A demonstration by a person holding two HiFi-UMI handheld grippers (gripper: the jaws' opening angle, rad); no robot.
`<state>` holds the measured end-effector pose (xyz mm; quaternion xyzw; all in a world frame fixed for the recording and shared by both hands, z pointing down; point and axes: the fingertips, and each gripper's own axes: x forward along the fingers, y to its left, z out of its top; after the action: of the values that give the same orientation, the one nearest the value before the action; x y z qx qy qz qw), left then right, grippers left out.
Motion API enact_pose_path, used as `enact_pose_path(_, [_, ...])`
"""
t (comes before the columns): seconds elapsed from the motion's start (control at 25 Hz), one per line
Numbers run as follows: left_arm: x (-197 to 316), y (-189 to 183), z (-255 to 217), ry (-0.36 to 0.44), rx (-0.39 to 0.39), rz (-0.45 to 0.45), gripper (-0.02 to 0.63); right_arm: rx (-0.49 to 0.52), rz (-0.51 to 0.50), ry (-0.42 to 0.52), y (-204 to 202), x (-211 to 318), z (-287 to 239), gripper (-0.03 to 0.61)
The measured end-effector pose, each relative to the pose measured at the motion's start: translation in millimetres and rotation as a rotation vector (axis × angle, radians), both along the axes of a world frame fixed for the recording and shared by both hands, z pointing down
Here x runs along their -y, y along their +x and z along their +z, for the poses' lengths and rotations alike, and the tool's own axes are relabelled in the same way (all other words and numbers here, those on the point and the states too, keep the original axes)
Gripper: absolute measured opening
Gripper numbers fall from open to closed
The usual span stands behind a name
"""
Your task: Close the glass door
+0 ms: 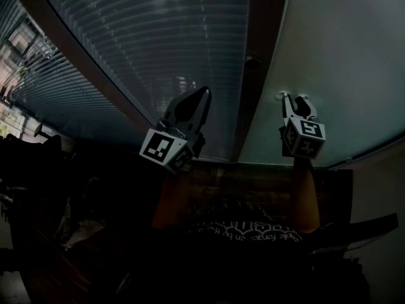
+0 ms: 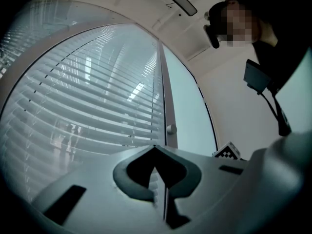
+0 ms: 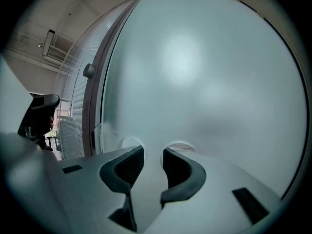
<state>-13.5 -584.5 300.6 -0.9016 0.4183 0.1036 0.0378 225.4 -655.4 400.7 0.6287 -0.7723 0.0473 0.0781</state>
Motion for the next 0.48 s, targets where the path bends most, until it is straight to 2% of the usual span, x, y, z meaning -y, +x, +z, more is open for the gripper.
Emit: enact_pose_path(0.48, [2.3, -2.1, -0.3, 0.004, 0.007, -0.009, 0.002, -0.004, 0.003, 0.000, 3.8, 9.4, 2.2, 0.118])
